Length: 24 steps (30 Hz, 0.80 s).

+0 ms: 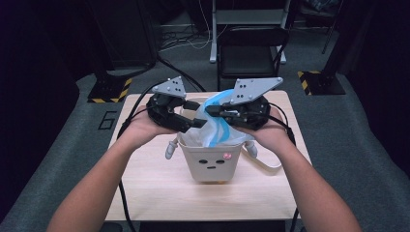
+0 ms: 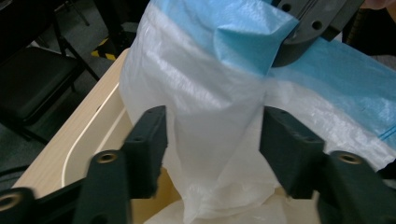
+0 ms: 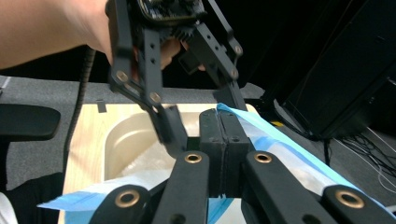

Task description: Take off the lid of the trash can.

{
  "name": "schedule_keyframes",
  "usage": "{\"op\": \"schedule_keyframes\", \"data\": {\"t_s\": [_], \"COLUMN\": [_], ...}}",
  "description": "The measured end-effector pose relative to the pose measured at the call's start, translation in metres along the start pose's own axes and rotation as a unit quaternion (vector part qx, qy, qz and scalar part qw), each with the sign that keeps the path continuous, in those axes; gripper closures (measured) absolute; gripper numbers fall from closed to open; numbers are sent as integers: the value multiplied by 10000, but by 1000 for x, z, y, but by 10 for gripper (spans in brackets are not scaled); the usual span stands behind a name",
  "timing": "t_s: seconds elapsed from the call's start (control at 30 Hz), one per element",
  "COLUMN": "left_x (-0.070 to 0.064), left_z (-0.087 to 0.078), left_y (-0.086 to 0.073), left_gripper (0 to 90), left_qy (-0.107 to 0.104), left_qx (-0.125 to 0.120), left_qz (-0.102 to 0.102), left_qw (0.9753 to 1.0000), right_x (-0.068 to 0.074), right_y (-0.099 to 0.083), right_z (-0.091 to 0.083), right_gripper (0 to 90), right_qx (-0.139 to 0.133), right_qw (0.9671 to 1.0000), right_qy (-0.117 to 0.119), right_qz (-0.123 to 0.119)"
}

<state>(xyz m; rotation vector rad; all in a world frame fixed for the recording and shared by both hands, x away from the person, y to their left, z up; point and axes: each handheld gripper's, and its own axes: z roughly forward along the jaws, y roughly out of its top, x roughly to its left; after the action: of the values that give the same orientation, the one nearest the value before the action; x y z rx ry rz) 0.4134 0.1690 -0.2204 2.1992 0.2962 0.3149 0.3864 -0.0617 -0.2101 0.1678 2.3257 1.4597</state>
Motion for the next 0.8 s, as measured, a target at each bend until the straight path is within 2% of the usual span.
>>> {"op": "schedule_keyframes", "data": {"t_s": [0.03, 0.1, 0.17, 0.23, 0.27, 0.3, 0.43, 0.63, 0.8], "left_x": [0, -3, -4, -3, -2, -1, 2, 3, 8], "left_z": [1, 2, 2, 1, -1, -2, -10, -18, -28], "left_y": [1, 1, 0, -4, -6, -8, -15, -23, -35], "left_gripper": [497, 662, 777, 847, 865, 871, 890, 890, 890], "left_qy": [-51, -162, -115, -75, -46, -29, -13, 51, 92], "left_qx": [-11, -34, 21, 44, 41, 19, -2, 28, -13], "left_qz": [32, 181, 258, 266, 247, 178, 112, 103, -27], "left_qw": [10000, 9997, 9996, 9996, 9997, 9998, 9999, 9999, 10000], "right_x": [0, 1, 2, 2, 1, 0, -6, -17, -24], "right_y": [0, 1, 0, 0, -1, -1, -5, -17, -29], "right_z": [1, 3, 4, 2, -1, -4, -18, -28, -38], "right_gripper": [897, 897, 888, 770, 744, 722, 668, 612, 571], "right_qx": [-6, 14, 44, 26, -4, -48, -117, 37, 143], "right_qw": [10000, 10000, 10000, 10000, 10000, 9999, 9992, 9976, 9941], "right_qy": [30, 56, 73, 10, -8, -11, -283, -560, -964], "right_qz": [-6, -17, -18, 19, 80, 112, 271, 415, 477]}}
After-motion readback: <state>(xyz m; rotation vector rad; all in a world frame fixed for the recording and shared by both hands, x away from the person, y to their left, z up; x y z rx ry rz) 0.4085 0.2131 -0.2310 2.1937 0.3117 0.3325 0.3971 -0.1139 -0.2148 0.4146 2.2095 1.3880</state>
